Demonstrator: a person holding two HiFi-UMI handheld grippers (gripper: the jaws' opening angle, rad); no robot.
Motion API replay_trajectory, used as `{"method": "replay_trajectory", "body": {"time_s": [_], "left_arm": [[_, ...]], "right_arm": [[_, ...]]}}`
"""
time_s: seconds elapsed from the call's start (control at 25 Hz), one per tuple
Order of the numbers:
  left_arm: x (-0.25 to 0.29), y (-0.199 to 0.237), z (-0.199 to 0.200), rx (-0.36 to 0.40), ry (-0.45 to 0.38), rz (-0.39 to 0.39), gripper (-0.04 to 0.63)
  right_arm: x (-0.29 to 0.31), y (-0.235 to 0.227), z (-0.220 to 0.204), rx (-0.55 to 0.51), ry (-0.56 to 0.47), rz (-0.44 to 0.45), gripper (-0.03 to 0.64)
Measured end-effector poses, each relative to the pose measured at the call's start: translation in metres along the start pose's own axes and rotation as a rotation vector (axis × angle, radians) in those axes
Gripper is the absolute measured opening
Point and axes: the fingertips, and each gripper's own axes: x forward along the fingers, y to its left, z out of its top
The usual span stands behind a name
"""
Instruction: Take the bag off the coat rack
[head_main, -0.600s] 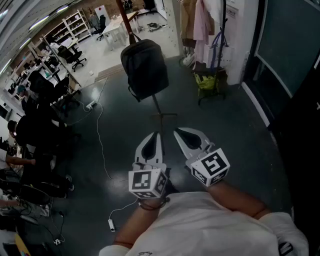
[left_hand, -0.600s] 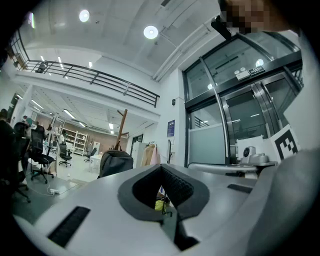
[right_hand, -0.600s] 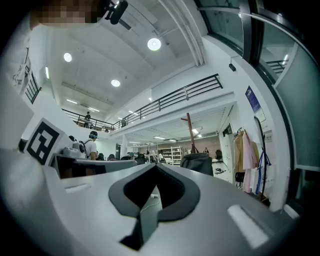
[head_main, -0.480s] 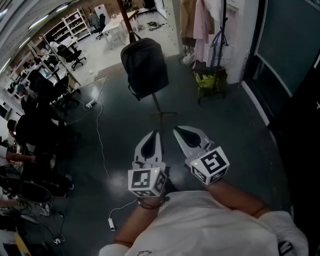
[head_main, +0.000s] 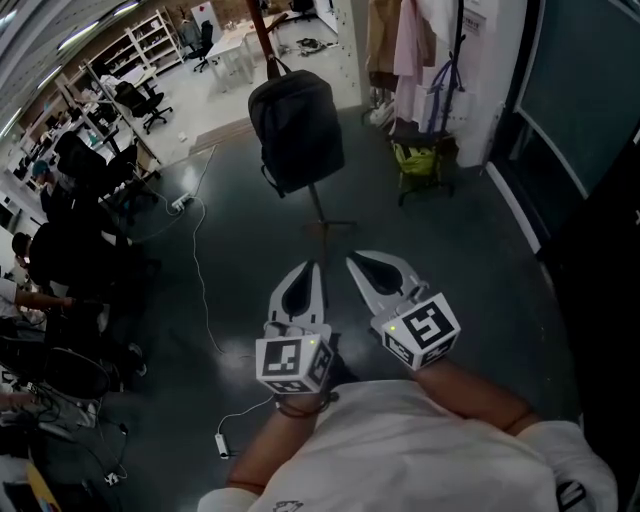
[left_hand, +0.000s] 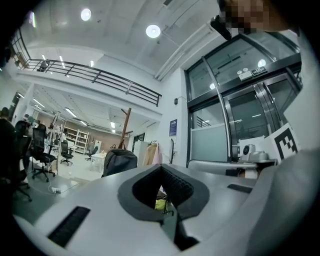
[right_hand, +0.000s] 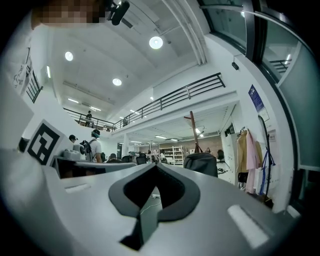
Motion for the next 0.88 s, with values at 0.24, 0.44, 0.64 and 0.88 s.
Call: {"method": "replay_trajectory", "body": {"time_s": [0.24,0.44,0.64,0.88], "left_arm": [[0.018,0.031,-0.003,-0.019,-0.001,-0.002,0.006],[0.045,0.068,-0.003,-0.032,0.001,-0.016,0.006],[0.079,0.108,0.013,-0.042,-0.024,-0.072,0.006],[0.113,0.16,0.022,-0.015,0.002,-0.093,0.006]], "right_arm": [[0.033,-0.003,-0.007,0.019,-0.014,0.02,0.003],[0.08,-0.014,-0.014,0.033,0.009,0.013,0.003],[0.138,-0.029,-0.019,0.045,0.026,-0.006,0.003],[0.202,-0.041,-0.019,0.059,0.036,-0.033,0.003]]}}
